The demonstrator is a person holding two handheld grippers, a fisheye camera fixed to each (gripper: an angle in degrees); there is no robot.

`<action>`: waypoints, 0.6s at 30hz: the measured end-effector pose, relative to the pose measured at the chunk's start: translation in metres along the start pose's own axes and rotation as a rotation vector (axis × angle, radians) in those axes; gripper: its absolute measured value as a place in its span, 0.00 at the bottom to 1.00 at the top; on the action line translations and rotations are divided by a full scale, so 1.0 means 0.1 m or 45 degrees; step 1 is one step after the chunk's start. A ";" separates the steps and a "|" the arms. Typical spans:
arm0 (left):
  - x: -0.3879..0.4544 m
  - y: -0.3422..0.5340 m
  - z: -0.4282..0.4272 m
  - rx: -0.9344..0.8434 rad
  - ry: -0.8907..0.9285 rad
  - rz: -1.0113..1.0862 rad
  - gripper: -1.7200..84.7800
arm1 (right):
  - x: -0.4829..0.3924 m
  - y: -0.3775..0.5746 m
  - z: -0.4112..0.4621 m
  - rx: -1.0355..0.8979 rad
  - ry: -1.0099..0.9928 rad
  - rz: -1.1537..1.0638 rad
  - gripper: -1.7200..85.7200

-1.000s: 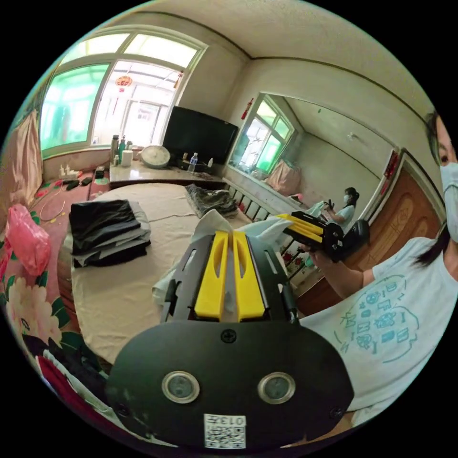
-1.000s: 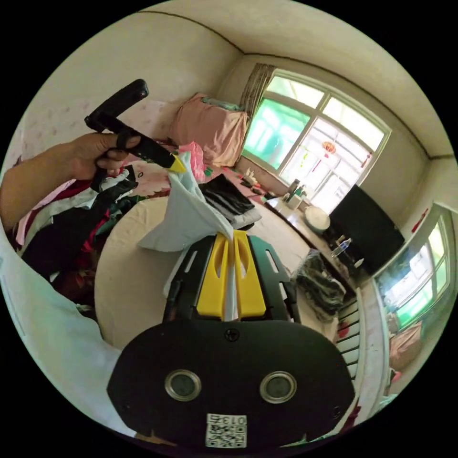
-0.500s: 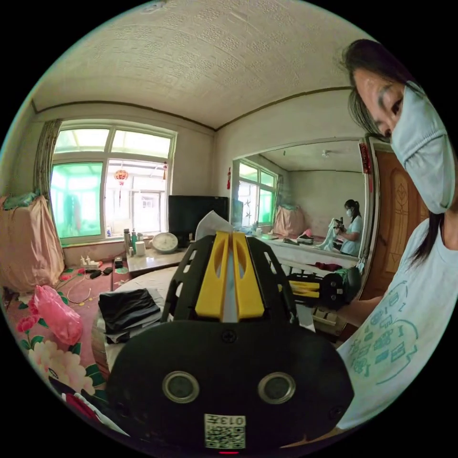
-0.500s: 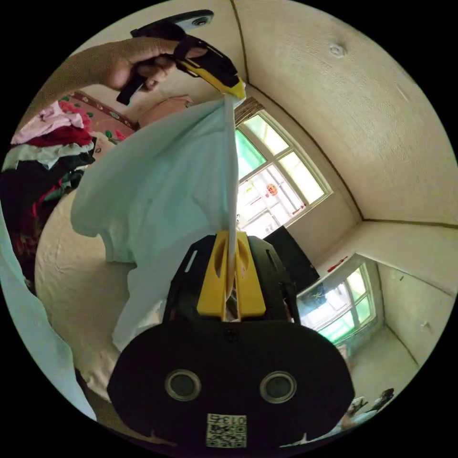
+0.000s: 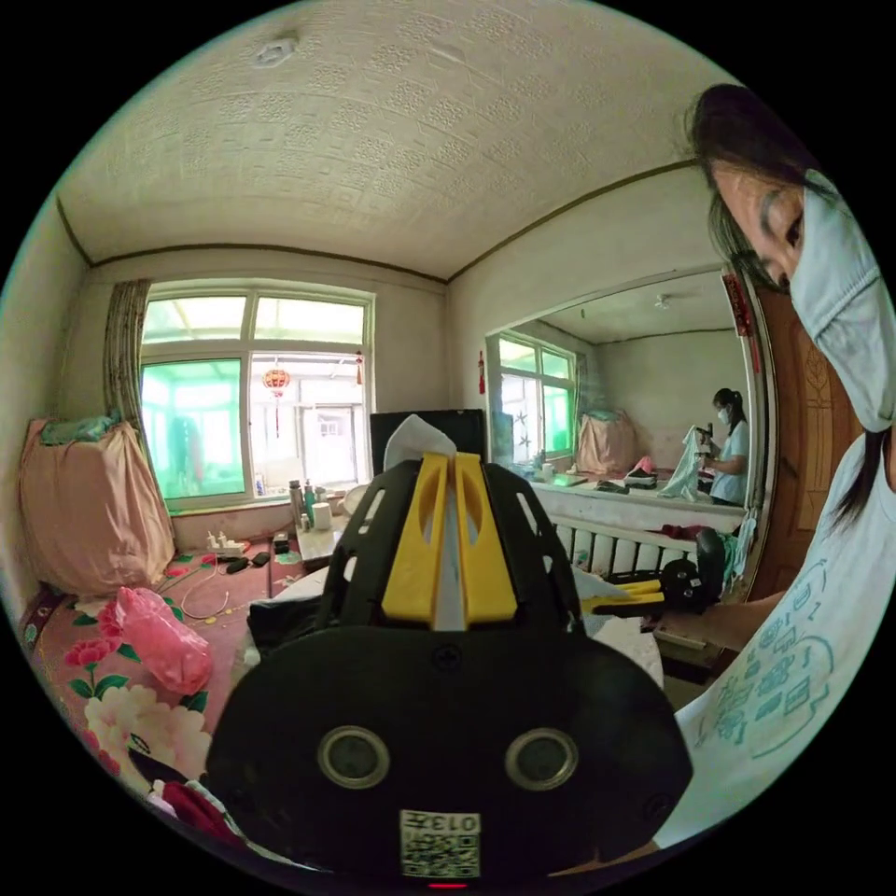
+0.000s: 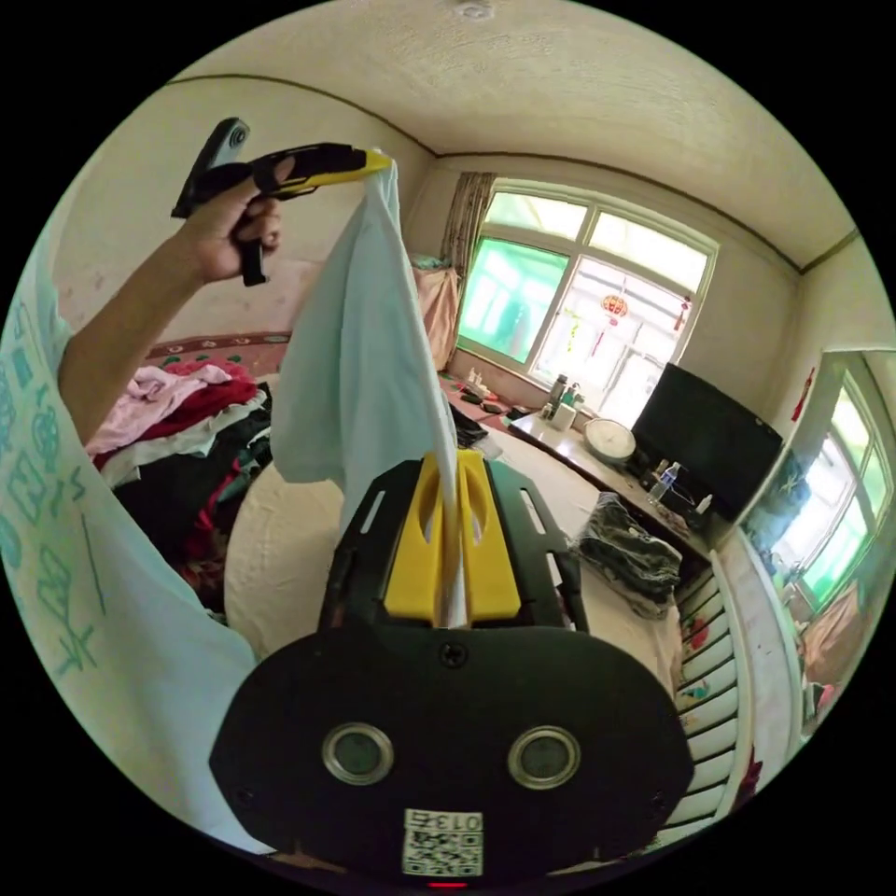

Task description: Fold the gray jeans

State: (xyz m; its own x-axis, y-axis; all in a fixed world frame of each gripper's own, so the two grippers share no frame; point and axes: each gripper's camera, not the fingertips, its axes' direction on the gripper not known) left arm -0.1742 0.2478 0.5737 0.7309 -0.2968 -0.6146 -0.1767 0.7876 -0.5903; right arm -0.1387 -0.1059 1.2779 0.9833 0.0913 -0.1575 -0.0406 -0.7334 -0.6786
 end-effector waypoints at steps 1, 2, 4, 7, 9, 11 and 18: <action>0.02 -0.06 -0.05 -0.001 -0.004 0.016 0.02 | 0.01 -0.01 -0.06 0.016 0.007 -0.001 0.04; 0.05 -0.11 -0.11 -0.002 -0.031 0.032 0.02 | 0.06 -0.04 -0.19 0.049 0.046 0.001 0.04; 0.11 -0.21 -0.21 0.035 -0.069 0.059 0.02 | 0.21 -0.16 -0.46 0.125 0.058 0.045 0.04; 0.27 -0.53 -0.47 0.170 -0.112 0.190 0.02 | 0.44 -0.55 -1.14 0.305 0.161 -0.006 0.04; 0.46 -0.78 -0.63 0.268 -0.169 0.330 0.02 | 0.45 -0.88 -1.65 0.436 0.390 -0.148 0.04; 0.68 -1.13 -0.79 0.377 -0.231 0.488 0.02 | 0.50 -1.11 -1.97 0.517 0.481 -0.205 0.04; 0.82 -1.76 -0.92 0.485 -0.147 0.622 0.02 | 0.51 -1.50 -2.59 0.608 0.738 -0.376 0.04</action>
State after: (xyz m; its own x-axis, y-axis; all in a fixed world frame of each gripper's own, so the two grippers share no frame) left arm -0.1436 0.0351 0.5788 0.6954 0.1890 -0.6933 -0.2762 0.9610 -0.0150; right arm -0.0364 -0.1661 1.5574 0.8956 -0.2235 0.3846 0.2929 -0.3545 -0.8880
